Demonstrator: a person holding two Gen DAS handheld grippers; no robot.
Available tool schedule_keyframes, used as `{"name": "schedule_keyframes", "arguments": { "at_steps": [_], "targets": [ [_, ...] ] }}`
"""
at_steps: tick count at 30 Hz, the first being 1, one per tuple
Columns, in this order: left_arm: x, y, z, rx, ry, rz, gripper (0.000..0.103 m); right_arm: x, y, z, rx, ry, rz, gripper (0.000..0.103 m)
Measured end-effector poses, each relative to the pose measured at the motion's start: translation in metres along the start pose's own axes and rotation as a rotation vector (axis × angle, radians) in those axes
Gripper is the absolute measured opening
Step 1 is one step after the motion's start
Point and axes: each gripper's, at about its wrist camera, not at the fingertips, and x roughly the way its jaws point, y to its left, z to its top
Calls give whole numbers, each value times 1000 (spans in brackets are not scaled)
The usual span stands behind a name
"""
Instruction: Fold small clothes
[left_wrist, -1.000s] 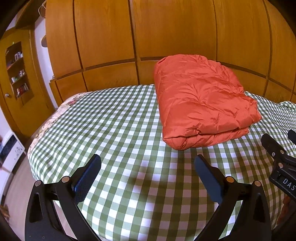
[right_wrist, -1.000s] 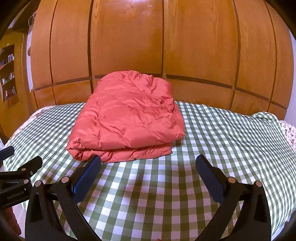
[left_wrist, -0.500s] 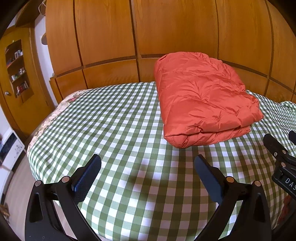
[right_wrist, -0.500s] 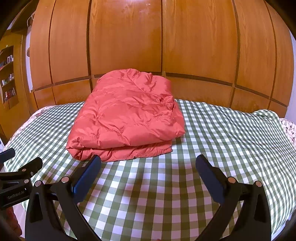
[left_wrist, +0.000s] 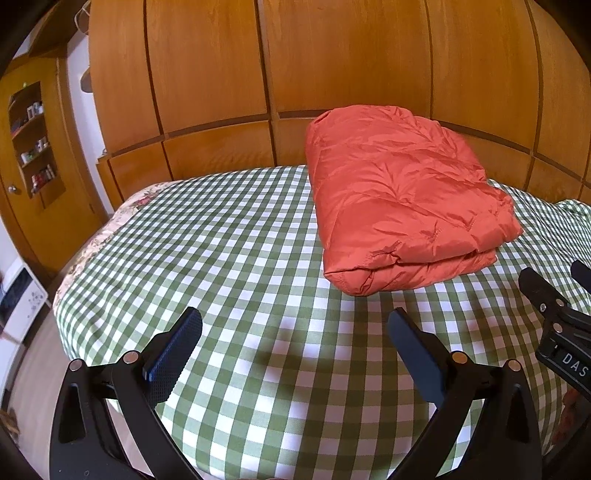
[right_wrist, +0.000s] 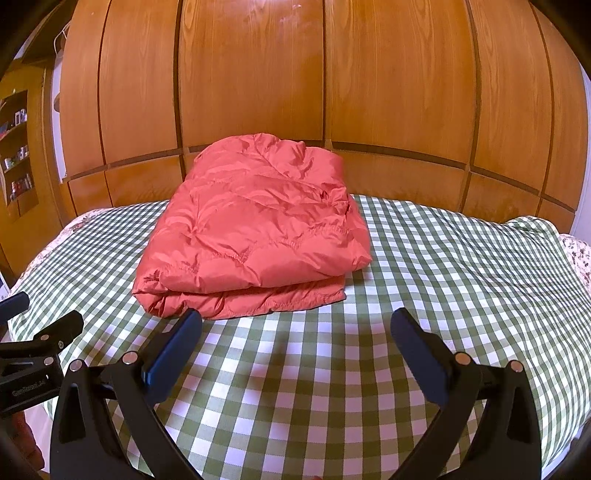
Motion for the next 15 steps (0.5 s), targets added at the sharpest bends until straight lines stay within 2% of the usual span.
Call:
{"name": "schedule_keyframes", "arguments": {
  "at_steps": [15],
  "targets": [
    [3,-1,-3,3,22,-20,100,4,-1,-3,4,15,5,101]
  ]
}}
